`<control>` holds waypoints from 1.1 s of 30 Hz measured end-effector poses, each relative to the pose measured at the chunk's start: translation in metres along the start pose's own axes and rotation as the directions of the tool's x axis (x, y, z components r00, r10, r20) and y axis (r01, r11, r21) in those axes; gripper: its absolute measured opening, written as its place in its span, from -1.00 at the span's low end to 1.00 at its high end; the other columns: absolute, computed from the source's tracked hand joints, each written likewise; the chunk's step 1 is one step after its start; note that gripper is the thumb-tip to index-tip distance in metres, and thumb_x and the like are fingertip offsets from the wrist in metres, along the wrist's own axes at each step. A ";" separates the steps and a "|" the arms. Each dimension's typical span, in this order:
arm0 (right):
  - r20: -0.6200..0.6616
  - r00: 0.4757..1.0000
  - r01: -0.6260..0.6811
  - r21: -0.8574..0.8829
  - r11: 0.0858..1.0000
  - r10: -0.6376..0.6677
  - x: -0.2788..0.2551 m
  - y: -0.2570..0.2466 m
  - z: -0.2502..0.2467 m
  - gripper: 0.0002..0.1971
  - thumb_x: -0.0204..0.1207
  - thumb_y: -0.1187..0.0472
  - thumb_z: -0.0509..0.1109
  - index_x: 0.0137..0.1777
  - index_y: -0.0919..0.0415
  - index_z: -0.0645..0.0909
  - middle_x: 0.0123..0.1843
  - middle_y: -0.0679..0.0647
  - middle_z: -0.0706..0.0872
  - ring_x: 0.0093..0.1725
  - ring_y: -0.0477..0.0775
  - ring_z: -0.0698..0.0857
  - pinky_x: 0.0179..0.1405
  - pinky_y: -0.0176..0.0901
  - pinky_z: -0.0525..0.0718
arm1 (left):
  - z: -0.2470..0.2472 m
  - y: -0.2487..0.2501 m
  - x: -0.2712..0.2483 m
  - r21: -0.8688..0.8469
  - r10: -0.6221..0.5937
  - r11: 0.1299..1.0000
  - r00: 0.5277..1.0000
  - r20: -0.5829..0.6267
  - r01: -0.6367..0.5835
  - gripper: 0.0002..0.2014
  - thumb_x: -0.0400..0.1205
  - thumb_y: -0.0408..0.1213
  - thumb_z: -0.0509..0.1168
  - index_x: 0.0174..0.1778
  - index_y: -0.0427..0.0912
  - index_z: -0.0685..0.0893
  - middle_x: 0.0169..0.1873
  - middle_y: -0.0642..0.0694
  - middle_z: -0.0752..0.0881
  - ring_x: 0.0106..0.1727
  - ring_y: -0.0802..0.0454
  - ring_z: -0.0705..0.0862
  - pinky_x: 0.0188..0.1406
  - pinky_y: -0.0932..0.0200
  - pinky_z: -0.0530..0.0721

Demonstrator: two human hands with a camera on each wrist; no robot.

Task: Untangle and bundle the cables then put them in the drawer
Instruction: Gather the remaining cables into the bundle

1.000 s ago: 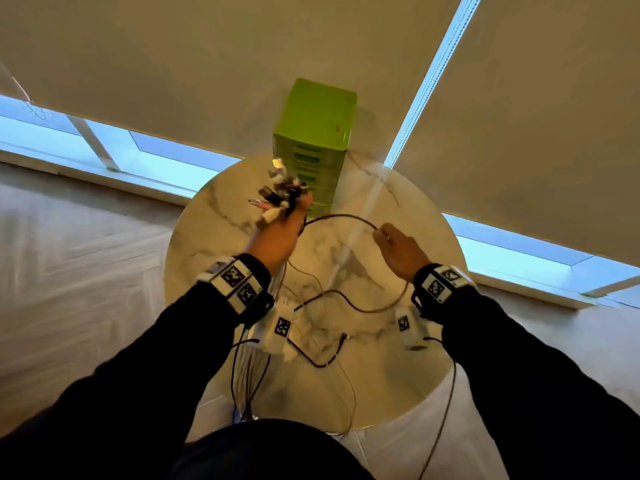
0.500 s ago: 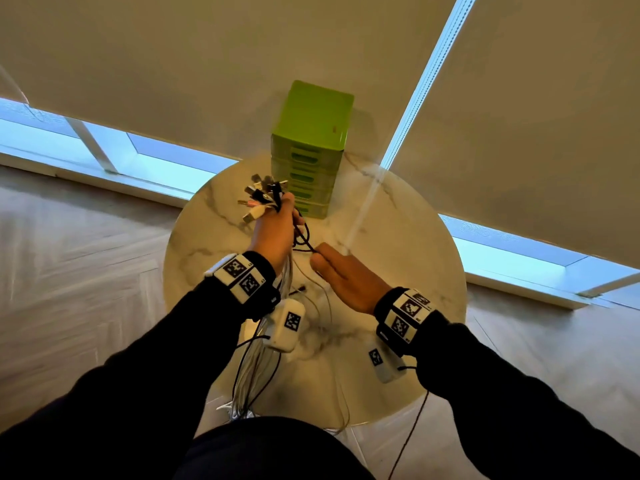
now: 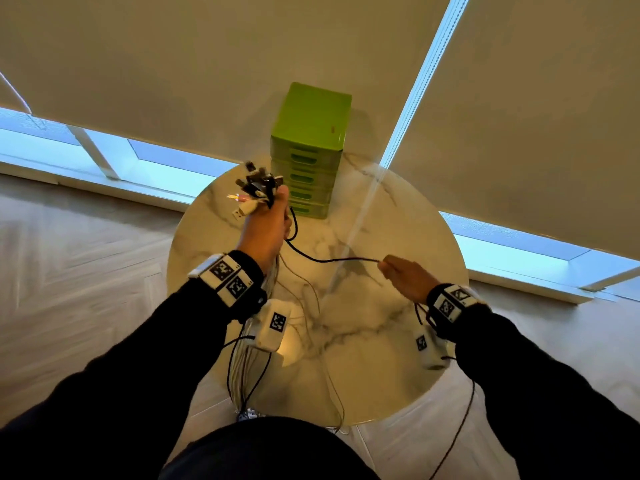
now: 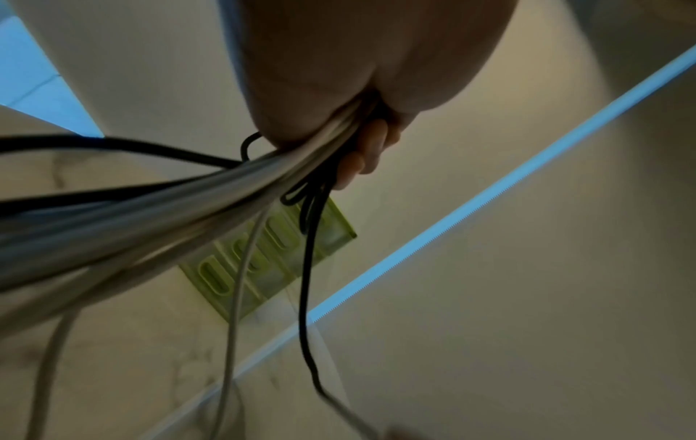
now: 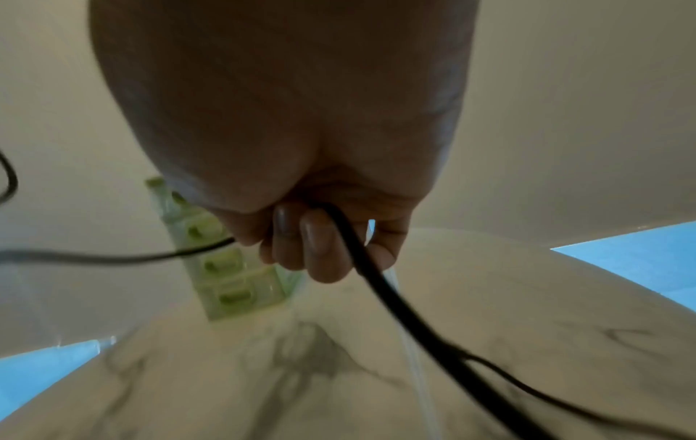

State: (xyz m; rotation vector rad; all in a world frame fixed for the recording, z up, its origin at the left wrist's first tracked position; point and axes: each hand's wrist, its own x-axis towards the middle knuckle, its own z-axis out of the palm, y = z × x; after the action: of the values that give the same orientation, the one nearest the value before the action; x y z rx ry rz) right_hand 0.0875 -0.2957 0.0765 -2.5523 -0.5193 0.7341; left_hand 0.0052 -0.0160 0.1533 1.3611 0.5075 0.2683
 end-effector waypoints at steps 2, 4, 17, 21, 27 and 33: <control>-0.121 0.992 -0.004 0.165 0.986 0.024 0.001 -0.011 -0.013 -0.67 0.77 -0.06 0.14 -0.19 0.06 0.47 -0.36 0.09 0.59 -0.34 0.23 0.56 -0.19 0.09 0.59 | 0.016 -0.009 -0.009 0.076 -0.018 0.997 0.998 0.065 0.013 -0.61 0.79 0.04 0.18 -0.35 0.01 0.57 -0.52 0.11 0.50 -0.50 0.09 0.39 -0.37 0.09 0.32; -0.166 0.985 0.020 0.322 0.947 0.035 -0.005 -0.020 -0.024 -0.66 0.77 -0.05 0.16 -0.17 0.11 0.50 -0.45 0.03 0.52 -0.46 0.14 0.49 -0.33 0.02 0.50 | 0.035 -0.014 -0.019 0.086 -0.053 0.995 0.989 0.138 0.041 -0.63 0.80 0.02 0.18 -0.31 -0.02 0.57 -0.50 0.08 0.53 -0.48 0.10 0.44 -0.37 0.09 0.38; -0.019 0.943 -0.321 0.216 0.922 0.333 -0.124 0.088 -0.011 -0.71 0.78 0.12 0.13 -0.06 0.21 0.62 -0.35 0.11 0.68 -0.39 0.08 0.66 -0.24 -0.13 0.63 | 0.149 -0.030 -0.063 -0.025 -0.137 0.985 0.872 0.469 0.168 -0.67 0.78 -0.05 0.23 -0.24 -0.15 0.58 -0.43 -0.02 0.56 -0.44 0.11 0.50 -0.37 0.18 0.54; 0.093 0.899 -0.437 0.258 0.862 0.428 -0.160 0.117 0.011 -0.81 0.71 0.14 0.19 0.01 0.12 0.63 -0.15 0.09 0.76 -0.16 0.08 0.76 0.00 -0.05 0.69 | 0.179 -0.039 -0.084 -0.021 -0.184 0.972 0.819 0.544 0.232 -0.68 0.79 -0.07 0.23 -0.24 -0.15 0.57 -0.43 -0.03 0.54 -0.44 0.12 0.49 -0.38 0.20 0.54; 0.061 0.965 -0.255 0.451 0.855 0.255 -0.177 0.083 0.040 -0.72 0.62 0.28 0.26 0.26 0.04 0.63 0.22 -0.06 0.71 0.14 -0.08 0.66 0.23 -0.16 0.60 | 0.208 -0.052 -0.110 0.058 -0.233 0.967 0.768 0.596 0.248 -0.67 0.78 -0.04 0.24 -0.23 -0.15 0.57 -0.44 0.01 0.53 -0.43 0.10 0.50 -0.29 0.17 0.57; -0.165 0.967 -0.044 0.640 0.767 0.193 -0.195 0.052 0.033 -0.81 0.73 0.16 0.31 0.06 0.33 0.54 -0.19 0.10 0.65 -0.20 -0.06 0.66 -0.03 -0.18 0.66 | 0.218 -0.059 -0.108 0.195 -0.233 0.970 0.762 0.604 0.143 -0.64 0.75 0.07 0.23 -0.22 -0.12 0.57 -0.46 0.04 0.57 -0.38 0.08 0.58 -0.18 0.12 0.64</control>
State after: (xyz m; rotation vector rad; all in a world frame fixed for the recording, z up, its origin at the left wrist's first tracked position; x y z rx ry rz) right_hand -0.0732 -0.4194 0.1049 -1.9914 -0.0088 0.5317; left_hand 0.0135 -0.2656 0.1429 1.4237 0.0948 -0.3961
